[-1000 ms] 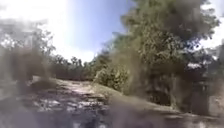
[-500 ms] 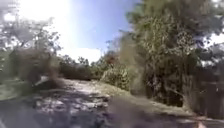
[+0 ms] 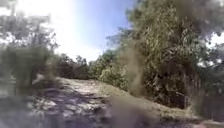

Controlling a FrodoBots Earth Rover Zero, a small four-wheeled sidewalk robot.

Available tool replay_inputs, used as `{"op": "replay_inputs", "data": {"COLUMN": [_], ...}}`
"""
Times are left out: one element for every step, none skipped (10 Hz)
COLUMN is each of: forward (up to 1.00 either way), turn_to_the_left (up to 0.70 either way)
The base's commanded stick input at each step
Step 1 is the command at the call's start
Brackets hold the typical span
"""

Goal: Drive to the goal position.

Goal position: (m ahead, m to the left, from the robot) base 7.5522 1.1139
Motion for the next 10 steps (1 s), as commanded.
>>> {"op": "replay_inputs", "data": {"forward": [0.30, 0.30, 0.30, 0.30, 0.30, 0.30, 0.30, 0.30, 0.30, 0.30], "turn_to_the_left": [0.00, 0.00, 0.00, 0.00, 0.00, 0.09, 0.26, 0.44, 0.72, 0.23]}}
